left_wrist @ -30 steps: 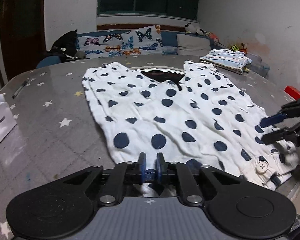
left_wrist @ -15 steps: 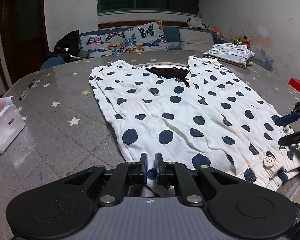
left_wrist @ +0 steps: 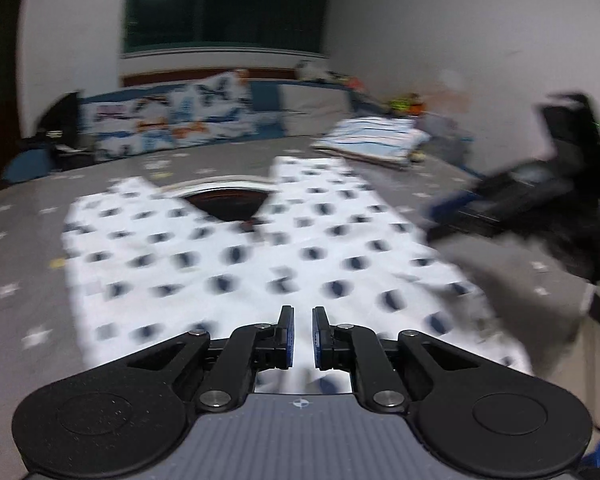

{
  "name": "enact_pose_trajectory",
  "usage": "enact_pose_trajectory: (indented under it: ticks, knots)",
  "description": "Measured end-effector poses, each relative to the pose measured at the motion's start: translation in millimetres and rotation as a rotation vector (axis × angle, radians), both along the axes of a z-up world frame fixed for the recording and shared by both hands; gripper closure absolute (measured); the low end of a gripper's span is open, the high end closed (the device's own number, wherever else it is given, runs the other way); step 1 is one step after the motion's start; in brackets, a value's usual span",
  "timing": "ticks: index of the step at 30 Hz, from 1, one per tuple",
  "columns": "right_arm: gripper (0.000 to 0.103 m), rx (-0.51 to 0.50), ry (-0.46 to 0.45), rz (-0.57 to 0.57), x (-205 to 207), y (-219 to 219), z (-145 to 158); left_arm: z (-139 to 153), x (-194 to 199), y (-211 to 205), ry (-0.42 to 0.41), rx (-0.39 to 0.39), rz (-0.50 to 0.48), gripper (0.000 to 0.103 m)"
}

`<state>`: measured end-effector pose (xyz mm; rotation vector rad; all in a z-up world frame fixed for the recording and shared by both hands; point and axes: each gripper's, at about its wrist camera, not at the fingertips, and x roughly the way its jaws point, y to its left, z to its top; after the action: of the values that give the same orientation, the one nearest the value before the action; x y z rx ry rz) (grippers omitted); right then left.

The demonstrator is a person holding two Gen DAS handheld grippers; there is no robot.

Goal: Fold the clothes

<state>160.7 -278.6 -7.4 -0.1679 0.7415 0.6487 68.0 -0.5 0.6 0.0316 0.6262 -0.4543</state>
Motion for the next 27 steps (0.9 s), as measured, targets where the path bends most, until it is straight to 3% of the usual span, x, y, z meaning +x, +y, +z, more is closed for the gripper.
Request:
enact_pose_trajectory:
  ticks: [4,13,20,27]
  knots:
    - [0.046,-0.001,-0.012,-0.055,41,1,-1,-11,19,-41,0.029,0.002,-0.112,0.092]
    - [0.046,-0.042,0.032,-0.139,123,20,-31,-28,31,-71,0.099,-0.032,-0.246,0.092]
    - [0.046,-0.067,0.047,-0.193,157,17,-54,-42,40,-94,0.154,-0.059,-0.35,0.092]
    - [0.046,-0.081,0.026,-0.235,186,13,-56,-42,39,-91,0.188,-0.107,-0.369,0.092]
